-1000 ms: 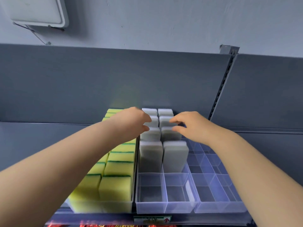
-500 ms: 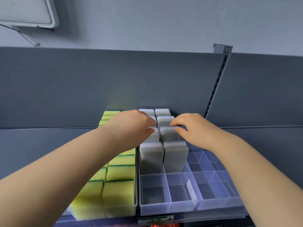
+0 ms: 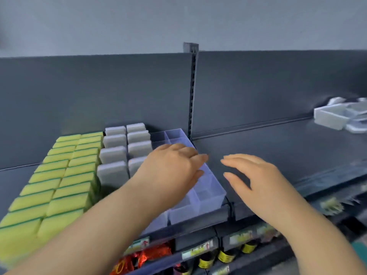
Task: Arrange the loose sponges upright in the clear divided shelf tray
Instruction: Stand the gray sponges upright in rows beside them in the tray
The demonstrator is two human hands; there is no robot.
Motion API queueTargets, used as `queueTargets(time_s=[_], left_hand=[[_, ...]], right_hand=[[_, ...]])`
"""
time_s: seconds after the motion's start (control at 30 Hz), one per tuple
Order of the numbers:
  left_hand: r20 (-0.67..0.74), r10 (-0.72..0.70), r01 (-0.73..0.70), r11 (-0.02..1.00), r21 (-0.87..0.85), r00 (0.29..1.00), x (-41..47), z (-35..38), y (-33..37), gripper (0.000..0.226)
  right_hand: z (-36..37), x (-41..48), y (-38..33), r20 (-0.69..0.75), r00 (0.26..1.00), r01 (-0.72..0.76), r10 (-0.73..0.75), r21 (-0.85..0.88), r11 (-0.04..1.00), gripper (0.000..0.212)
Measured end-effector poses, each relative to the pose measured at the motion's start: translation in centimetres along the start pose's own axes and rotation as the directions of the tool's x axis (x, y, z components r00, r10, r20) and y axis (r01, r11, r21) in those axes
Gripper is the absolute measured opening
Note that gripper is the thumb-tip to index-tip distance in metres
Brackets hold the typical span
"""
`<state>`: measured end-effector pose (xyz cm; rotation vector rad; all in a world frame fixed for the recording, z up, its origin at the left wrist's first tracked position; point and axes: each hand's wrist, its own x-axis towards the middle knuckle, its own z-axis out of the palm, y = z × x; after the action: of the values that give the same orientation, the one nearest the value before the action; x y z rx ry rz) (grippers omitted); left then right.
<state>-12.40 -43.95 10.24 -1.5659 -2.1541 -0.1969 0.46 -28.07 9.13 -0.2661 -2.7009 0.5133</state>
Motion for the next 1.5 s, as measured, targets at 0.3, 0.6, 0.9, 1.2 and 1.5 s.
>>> queueTargets(time_s=[0.3, 0.6, 0.9, 1.2, 1.5], left_hand=[[-0.009, 0.069, -0.069, 0.955, -0.289, 0.998, 8.0, 8.4, 22.3, 0.038], [0.128, 0.208, -0.148, 0.918, -0.369, 0.970, 13.1, 13.5, 36.5, 0.039], [0.035, 0.212, -0.183, 0.905, -0.385, 0.977, 24.8, 18.5, 41.9, 0.028], [-0.005, 0.158, -0.147, 0.912, -0.382, 0.987, 42.6, 25.8, 44.0, 0.030], [0.028, 0.062, -0.044, 0.903, -0.428, 0.998, 53.8, 30.9, 46.3, 0.038]], right_hand=[[-6.0, -18.8, 17.9, -0.076, 0.914, -0.397, 0.399, 0.033, 0.917, 0.035], [-9.7, -30.1, 28.2, -0.057, 0.756, -0.653, 0.652, 0.011, 0.757, 0.036], [-13.8, -27.9, 39.4, -0.117, 0.743, -0.664, 0.659, -0.007, 0.748, 0.038], [-21.8, -20.3, 54.3, -0.200, 0.745, -0.659, 0.636, -0.077, 0.748, 0.032], [-24.3, -14.3, 66.7, -0.171, 0.793, -0.586, 0.584, 0.043, 0.809, 0.031]])
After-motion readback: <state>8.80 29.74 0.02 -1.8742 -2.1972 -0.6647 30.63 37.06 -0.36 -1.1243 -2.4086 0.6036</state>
